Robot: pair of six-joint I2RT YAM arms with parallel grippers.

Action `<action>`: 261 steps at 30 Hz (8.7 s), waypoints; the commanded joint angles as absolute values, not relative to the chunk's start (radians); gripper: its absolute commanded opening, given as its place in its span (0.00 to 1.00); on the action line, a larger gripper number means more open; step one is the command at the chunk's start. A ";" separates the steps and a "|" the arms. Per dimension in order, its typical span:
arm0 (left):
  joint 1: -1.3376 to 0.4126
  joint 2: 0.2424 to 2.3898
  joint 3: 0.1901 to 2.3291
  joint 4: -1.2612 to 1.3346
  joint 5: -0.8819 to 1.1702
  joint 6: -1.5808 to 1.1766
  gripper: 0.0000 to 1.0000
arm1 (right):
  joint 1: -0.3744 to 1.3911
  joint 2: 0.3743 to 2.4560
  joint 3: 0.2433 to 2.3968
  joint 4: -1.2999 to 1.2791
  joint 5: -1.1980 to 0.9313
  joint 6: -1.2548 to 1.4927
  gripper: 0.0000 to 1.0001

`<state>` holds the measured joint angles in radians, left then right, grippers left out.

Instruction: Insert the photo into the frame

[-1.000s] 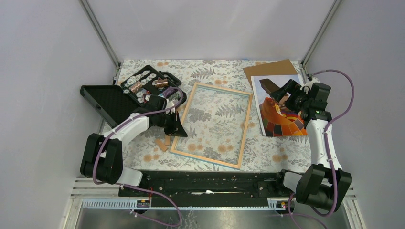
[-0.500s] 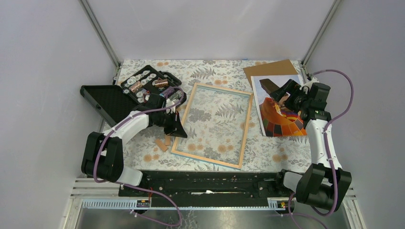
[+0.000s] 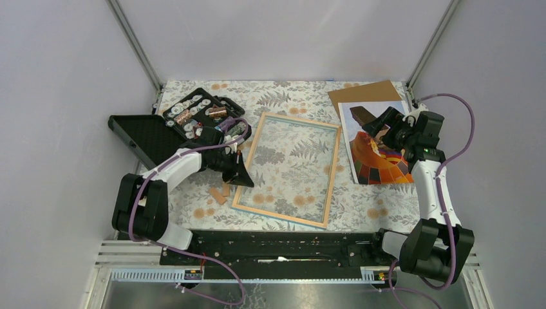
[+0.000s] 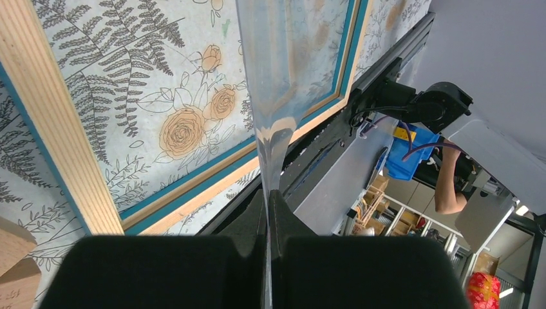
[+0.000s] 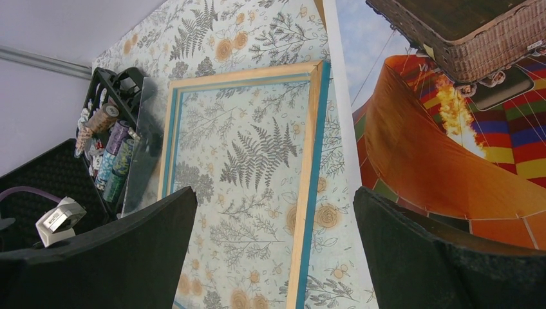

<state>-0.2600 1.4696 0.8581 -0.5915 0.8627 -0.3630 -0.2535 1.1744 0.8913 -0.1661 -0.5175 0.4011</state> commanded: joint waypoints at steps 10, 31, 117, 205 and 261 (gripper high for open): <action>-0.272 1.441 0.911 -0.544 0.848 -0.397 0.29 | -0.234 1.178 0.884 -0.120 -0.537 0.406 1.00; -0.264 1.563 0.956 -0.355 0.714 -0.541 0.48 | -0.222 1.180 0.887 -0.127 -0.531 0.399 1.00; -0.277 1.397 0.853 -0.519 0.983 -0.573 0.00 | -0.203 1.180 0.894 -0.130 -0.542 0.394 1.00; -0.558 1.524 1.006 -0.475 0.026 -0.521 0.96 | 0.063 1.713 0.936 -0.095 -0.291 0.441 0.65; -0.603 1.433 0.913 -0.177 0.445 -0.683 0.99 | 0.100 1.784 0.918 -0.017 -0.425 0.479 0.62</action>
<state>-0.5774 1.4277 0.8562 -0.2840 0.3283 -0.6758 0.0673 1.7592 0.9188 0.0319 -0.3225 0.4526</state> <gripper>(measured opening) 0.987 0.618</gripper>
